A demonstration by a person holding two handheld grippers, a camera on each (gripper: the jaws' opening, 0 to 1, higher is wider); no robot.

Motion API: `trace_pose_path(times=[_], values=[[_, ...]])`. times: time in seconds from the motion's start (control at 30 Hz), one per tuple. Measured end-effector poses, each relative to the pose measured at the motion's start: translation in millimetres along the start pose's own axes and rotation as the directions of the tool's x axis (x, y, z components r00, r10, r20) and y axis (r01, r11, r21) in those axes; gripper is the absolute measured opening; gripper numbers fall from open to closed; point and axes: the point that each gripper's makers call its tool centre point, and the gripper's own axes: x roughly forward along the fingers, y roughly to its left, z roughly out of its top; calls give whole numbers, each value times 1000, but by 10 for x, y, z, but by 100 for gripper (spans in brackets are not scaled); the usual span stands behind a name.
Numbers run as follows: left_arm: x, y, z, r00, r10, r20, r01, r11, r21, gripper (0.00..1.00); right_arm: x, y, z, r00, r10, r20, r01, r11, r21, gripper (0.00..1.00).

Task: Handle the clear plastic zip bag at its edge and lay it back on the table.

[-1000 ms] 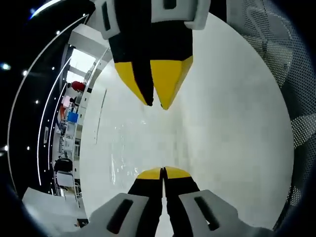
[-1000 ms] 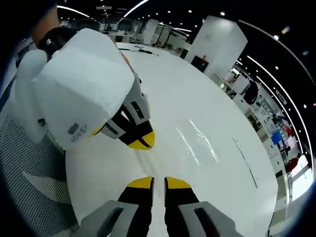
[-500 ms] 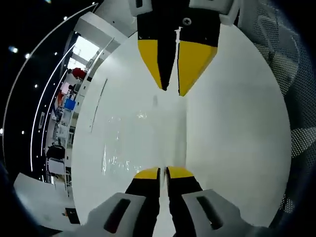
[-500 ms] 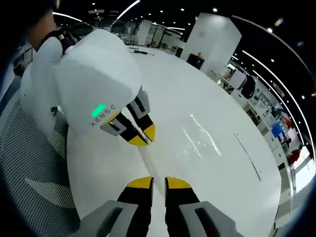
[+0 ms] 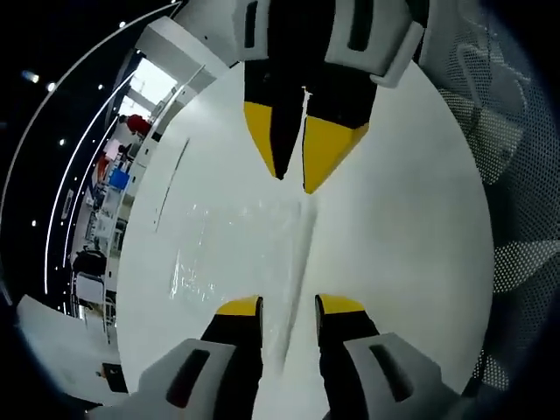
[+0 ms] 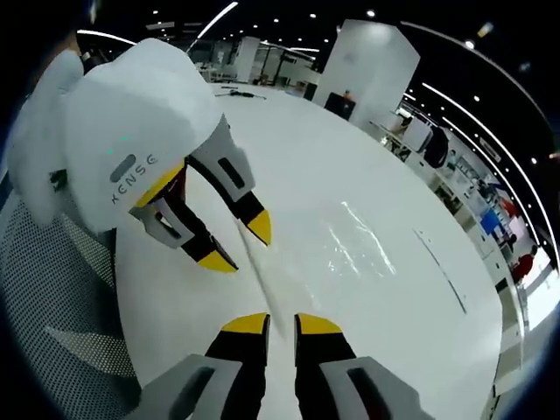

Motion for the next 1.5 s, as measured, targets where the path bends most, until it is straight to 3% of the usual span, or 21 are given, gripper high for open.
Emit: trace_pose_path(times=[0.17, 0.37, 0.5, 0.57, 0.63, 0.73, 0.9, 0.97, 1.03, 1.2, 1.33, 1.5], values=[[-74, 28, -26, 1000, 13, 17, -11, 996, -87, 25, 36, -49, -12, 1000, -5, 5, 4, 1000, 25, 11], [-189, 95, -111, 999, 27, 44, -17, 975, -221, 29, 17, -87, -48, 1000, -15, 0, 15, 998, 58, 19], [-282, 175, -227, 997, 59, 52, -35, 926, -376, 33, -27, -162, -72, 999, -31, 15, 29, 994, 106, 21], [-321, 184, -295, 996, 58, 63, -27, 907, -421, 36, -54, -189, -92, 999, -41, 32, 35, 985, 168, 23], [-355, 202, -385, 996, 63, 56, -33, 902, -431, 38, -91, -209, -106, 997, -57, 58, 43, 975, 219, 25], [-405, 226, -448, 995, 73, 65, -33, 876, -481, 40, -108, -269, -181, 995, -75, 58, 59, 968, 244, 26], [-490, 270, -531, 991, 92, 97, -17, 808, -589, 48, -148, -280, -229, 994, -79, 72, 55, 954, 293, 33], [-519, 285, -570, 991, 97, 94, -22, 802, -597, 49, -166, -305, -232, 991, -96, 89, 64, 948, 311, 38], [-542, 298, -620, 990, 100, 104, -14, 784, -621, 51, -178, -306, -243, 990, -94, 103, 53, 938, 343, 41], [-594, 276, -777, 987, 113, 113, -8, 743, -669, 54, -227, -259, -303, 991, -83, 103, 43, 937, 346, 50], [-671, 254, -837, 985, 119, 125, 3, 714, -700, 62, -310, -269, -320, 985, -107, 133, 42, 907, 419, 57], [-728, 223, -845, 983, 119, 137, 15, 699, -715, 66, -378, -270, -375, 984, -114, 140, 39, 891, 452, 61]])
